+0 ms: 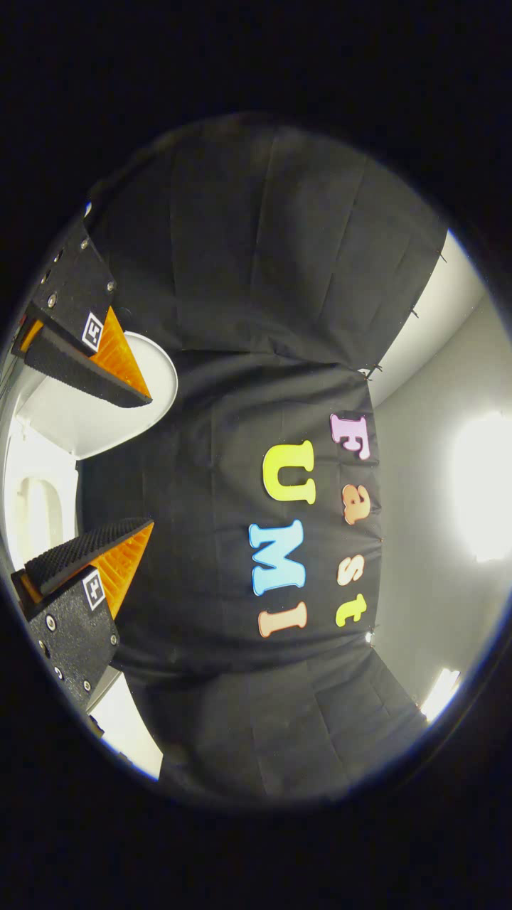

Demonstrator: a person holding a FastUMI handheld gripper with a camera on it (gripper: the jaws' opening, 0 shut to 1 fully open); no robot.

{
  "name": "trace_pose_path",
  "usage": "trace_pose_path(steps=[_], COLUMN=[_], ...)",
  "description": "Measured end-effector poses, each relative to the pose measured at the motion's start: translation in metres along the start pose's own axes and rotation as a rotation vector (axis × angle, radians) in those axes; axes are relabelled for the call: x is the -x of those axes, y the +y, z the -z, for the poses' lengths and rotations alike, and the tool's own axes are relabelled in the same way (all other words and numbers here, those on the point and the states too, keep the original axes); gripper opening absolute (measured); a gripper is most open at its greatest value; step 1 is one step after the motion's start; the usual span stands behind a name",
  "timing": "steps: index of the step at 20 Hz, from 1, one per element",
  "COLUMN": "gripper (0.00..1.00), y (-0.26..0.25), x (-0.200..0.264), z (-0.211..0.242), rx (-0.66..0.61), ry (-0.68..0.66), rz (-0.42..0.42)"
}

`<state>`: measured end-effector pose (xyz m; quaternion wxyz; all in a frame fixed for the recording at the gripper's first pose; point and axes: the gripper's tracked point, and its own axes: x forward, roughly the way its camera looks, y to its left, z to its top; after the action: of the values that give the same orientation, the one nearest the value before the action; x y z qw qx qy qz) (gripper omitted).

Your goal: Open the toilet lid.

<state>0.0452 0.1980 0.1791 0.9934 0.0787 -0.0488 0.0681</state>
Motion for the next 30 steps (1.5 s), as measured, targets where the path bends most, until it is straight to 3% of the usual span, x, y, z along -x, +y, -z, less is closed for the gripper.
trace_pose_path(steps=[6, 12, 22, 30], gripper=[0.95, 0.95, 0.95, 0.95], y=[-0.079, -0.145, -0.204, -0.219], x=[0.023, 0.039, 0.071, 0.079], z=[-0.006, 0.023, 0.083, 0.126], rx=[0.039, 0.062, 0.091, 0.111], ry=[-0.034, -0.01, -0.035, 0.015], rz=[0.108, 0.192, 0.273, 0.294])
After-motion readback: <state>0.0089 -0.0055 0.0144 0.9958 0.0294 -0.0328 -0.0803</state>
